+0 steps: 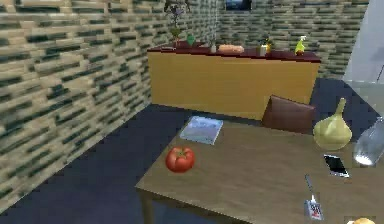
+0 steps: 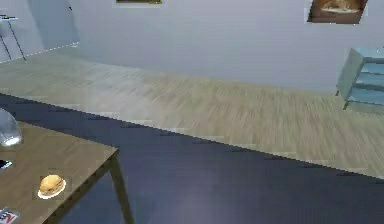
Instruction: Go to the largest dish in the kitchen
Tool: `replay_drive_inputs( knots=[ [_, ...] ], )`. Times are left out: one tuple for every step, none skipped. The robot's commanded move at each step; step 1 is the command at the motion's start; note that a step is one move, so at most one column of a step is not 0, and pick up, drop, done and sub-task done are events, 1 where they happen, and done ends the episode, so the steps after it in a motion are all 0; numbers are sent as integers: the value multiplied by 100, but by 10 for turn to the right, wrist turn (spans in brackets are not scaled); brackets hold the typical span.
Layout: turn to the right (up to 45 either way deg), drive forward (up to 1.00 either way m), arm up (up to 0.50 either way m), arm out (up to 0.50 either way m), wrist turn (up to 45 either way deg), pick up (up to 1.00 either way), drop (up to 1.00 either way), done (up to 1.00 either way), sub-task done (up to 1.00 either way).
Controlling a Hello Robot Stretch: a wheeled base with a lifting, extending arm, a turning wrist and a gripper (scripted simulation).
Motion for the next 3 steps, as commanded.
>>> replay_drive_inputs(
  knots=[
    [-450,0,0,0,0,0,0,0,0],
    [-330,0,0,0,0,0,0,0,0],
    [0,75,0,0,0,0,0,0,0]
  ],
)
